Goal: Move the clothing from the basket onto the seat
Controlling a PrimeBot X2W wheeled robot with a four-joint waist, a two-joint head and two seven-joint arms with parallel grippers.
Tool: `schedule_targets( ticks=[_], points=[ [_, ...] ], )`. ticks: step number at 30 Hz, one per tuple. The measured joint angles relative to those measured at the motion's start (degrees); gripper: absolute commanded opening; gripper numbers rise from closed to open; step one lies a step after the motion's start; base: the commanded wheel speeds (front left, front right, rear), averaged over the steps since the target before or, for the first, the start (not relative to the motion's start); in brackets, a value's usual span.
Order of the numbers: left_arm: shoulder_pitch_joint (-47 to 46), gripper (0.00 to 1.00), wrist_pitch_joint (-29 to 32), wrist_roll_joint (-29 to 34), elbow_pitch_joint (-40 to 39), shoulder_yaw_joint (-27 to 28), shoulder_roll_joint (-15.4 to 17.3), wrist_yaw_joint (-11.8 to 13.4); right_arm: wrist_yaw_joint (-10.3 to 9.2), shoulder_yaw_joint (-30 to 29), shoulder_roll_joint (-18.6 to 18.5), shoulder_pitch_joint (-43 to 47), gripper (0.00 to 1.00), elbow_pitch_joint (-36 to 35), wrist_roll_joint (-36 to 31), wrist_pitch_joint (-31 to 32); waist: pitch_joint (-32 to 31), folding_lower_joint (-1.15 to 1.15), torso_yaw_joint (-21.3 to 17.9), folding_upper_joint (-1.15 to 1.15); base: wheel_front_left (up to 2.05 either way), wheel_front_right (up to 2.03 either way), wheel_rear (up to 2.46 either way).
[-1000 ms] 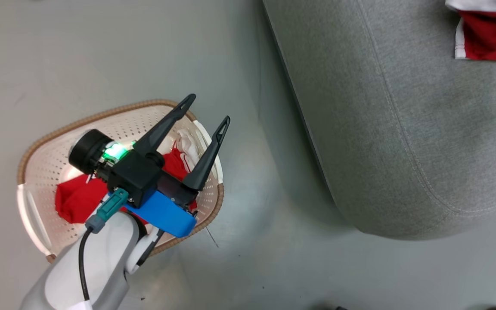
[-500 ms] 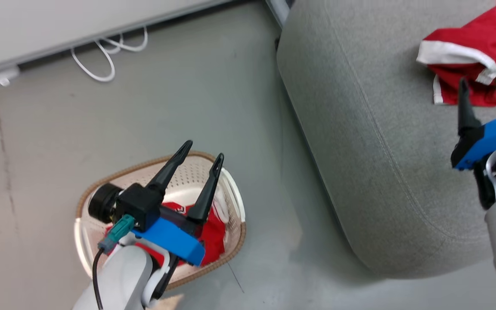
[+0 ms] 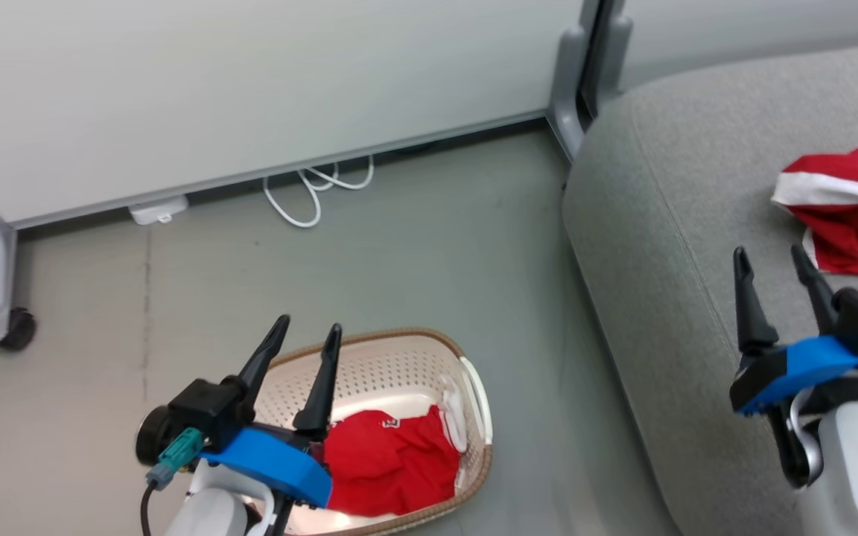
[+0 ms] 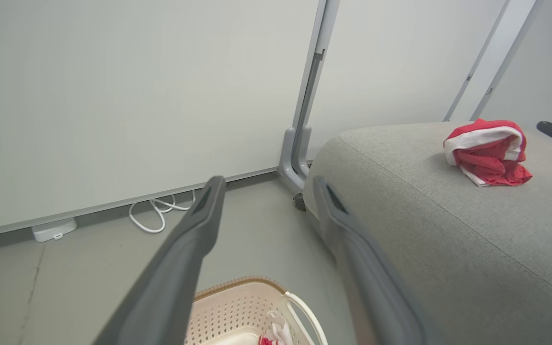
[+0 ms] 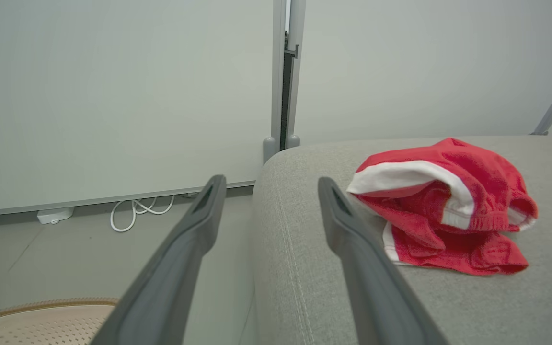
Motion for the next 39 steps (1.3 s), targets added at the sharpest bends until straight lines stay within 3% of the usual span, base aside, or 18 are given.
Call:
schedule_targets(
  ticks=[16,26,39],
  points=[
    [5.9,1.0,0.0,1.9,3.3,8.8,-1.5,-0.1,0.0,0.4,5.7,18.7,1.0,-19.4,-0.2,8.0,-8.9,0.0,8.3,0.0,0.0,0.0,0.0],
    [6.9,1.0,0.0,1.8,3.2,9.8,-0.8,-0.3,0.0,3.7,6.6,22.2,1.0,-22.1,1.4,10.1,-10.4,0.01,10.4,0.0,0.0,0.0,0.0],
    [7.2,1.0,0.0,1.7,3.3,10.4,-0.9,-0.3,0.0,4.6,6.7,22.5,1.0,-22.4,2.8,10.2,-9.9,0.02,10.2,0.0,0.0,0.0,0.0]
  ],
)
